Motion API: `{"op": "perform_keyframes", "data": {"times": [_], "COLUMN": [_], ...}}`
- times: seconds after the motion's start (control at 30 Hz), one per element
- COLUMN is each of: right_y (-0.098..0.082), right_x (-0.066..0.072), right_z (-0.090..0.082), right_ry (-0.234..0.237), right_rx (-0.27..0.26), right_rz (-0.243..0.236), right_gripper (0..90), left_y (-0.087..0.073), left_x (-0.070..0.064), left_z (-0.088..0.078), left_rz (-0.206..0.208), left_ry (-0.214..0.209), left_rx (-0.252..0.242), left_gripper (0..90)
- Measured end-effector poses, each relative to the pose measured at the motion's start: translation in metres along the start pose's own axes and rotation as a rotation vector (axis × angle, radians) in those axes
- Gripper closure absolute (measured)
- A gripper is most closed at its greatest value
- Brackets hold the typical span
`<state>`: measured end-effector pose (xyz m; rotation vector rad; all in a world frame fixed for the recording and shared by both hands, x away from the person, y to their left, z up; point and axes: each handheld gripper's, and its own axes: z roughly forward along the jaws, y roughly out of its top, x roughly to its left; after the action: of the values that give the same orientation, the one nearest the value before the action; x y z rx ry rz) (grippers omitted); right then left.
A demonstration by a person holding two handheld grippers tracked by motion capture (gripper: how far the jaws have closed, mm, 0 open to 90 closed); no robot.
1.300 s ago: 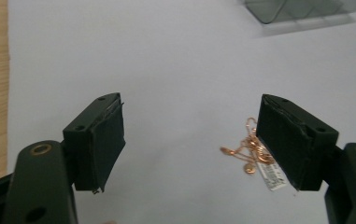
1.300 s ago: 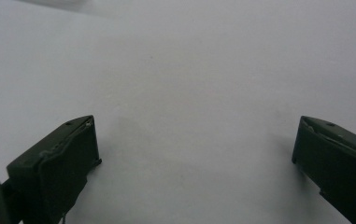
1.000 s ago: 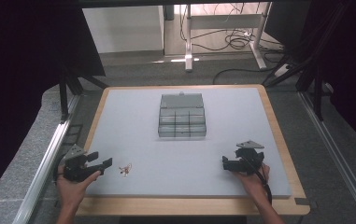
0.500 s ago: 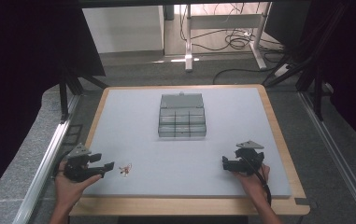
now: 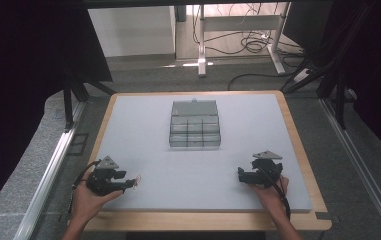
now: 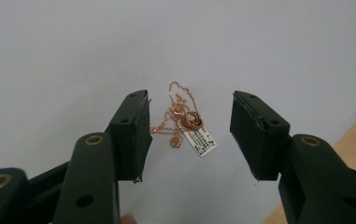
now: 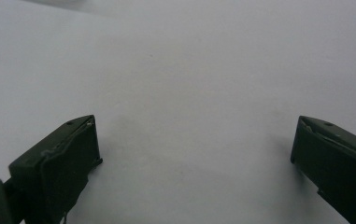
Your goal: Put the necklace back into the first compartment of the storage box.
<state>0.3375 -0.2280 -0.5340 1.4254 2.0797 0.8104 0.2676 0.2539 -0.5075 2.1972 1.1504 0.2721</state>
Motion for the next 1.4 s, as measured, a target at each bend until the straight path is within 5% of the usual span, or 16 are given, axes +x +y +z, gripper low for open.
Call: {"op": "perform_keyframes", "data": {"times": [0.73,1.4], "right_y": [0.000,0.000], "right_x": [0.000,0.000], "right_z": [0.000,0.000], "right_ry": [0.000,0.001], "right_rx": [0.000,0.000], "right_rz": [-0.001,-0.001], "right_gripper": [0.9,0.9], "left_y": [0.008,0.007], "left_x": [-0.003,-0.006], "left_z": [0.030,0.030], "left_rz": [0.034,0.049], "left_ry": [0.008,0.031], "left_rx": [0.126,0.111], "left_gripper": [63.2,83.5]}}
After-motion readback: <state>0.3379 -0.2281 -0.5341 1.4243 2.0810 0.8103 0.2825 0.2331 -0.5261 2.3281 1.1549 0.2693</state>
